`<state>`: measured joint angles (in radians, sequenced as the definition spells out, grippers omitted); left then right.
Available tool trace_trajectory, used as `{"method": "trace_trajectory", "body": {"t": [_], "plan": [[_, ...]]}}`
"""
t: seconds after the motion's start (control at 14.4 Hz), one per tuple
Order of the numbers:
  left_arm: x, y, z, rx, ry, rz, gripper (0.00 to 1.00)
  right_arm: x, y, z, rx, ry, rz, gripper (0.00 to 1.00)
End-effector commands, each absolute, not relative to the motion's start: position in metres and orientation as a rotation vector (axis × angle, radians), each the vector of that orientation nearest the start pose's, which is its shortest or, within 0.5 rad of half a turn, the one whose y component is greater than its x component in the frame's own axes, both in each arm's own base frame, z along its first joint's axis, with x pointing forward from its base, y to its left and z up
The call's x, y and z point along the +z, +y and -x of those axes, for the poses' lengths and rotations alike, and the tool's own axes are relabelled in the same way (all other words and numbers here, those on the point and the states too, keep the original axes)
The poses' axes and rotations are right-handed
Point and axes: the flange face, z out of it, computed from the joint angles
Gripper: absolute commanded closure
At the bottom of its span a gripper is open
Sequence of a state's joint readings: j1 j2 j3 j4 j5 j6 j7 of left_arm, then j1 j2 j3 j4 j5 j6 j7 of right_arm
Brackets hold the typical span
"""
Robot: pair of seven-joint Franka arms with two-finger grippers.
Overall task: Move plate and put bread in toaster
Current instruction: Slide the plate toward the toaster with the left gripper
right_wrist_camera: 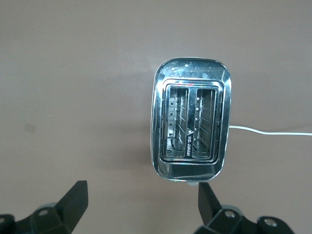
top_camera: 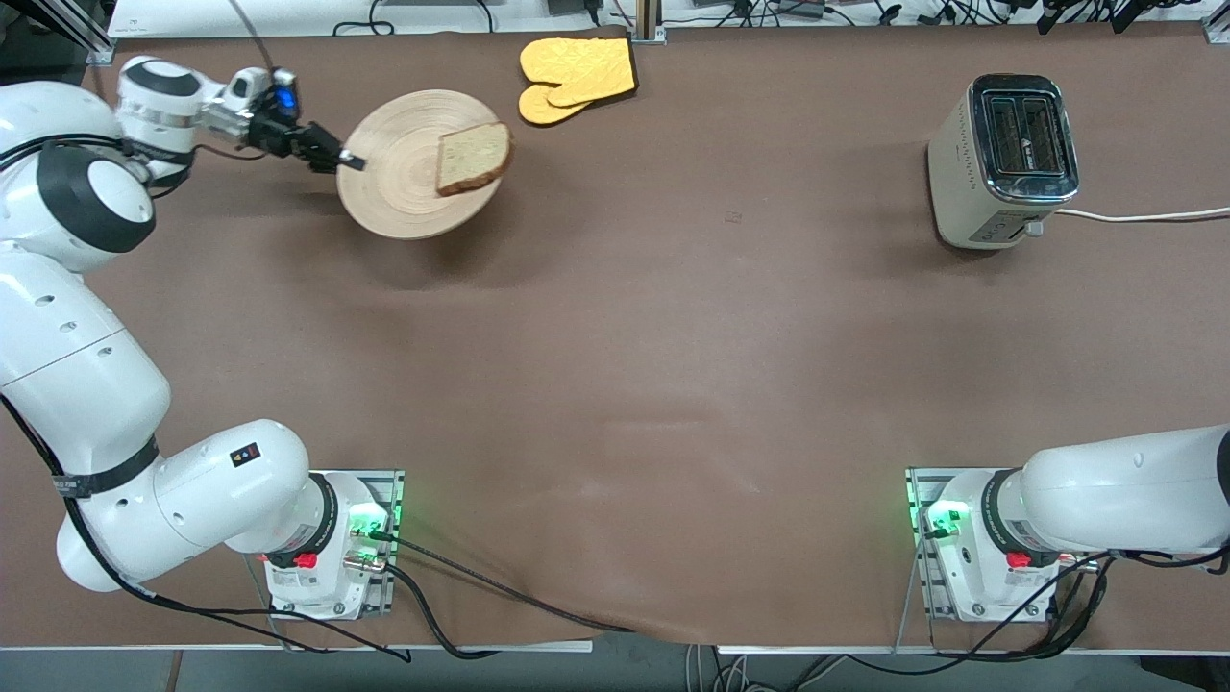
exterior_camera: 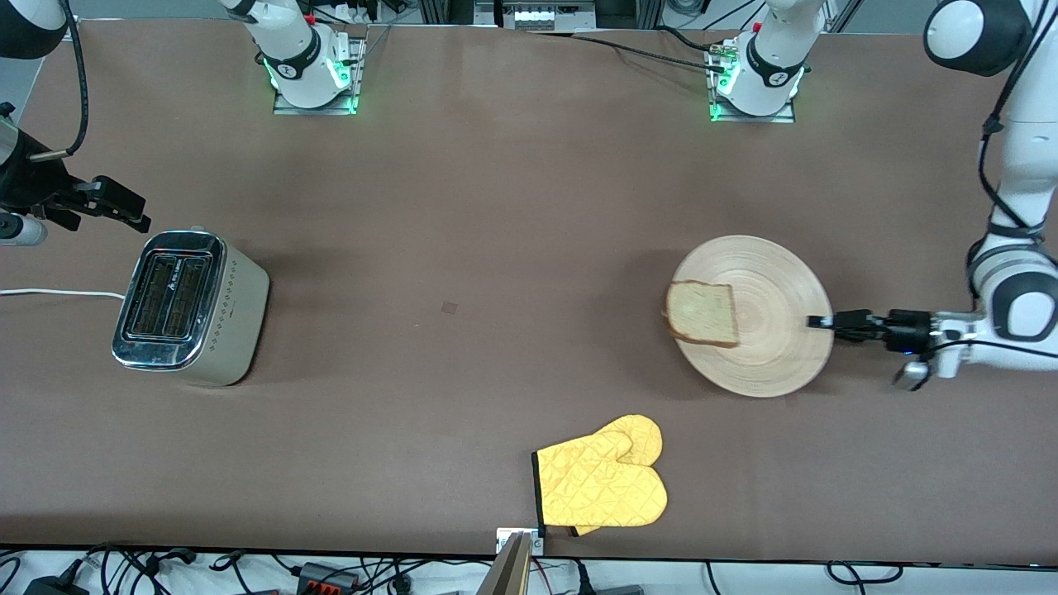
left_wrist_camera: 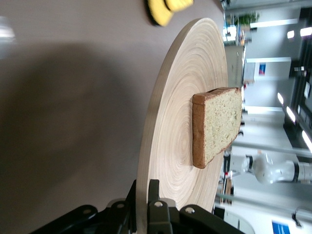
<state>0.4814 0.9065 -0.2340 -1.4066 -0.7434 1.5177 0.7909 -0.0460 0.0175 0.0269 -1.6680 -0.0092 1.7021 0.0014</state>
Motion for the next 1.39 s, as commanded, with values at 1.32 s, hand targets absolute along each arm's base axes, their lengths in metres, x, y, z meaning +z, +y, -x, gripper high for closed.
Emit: {"method": "trace_trajectory", "body": {"t": [1.32], "plan": [[0.116,-0.296,-0.6,-0.178,-0.256,-2.008,0.98,0.446,0.137,-0.618,0.19,-0.327,3.13,0.0]]}}
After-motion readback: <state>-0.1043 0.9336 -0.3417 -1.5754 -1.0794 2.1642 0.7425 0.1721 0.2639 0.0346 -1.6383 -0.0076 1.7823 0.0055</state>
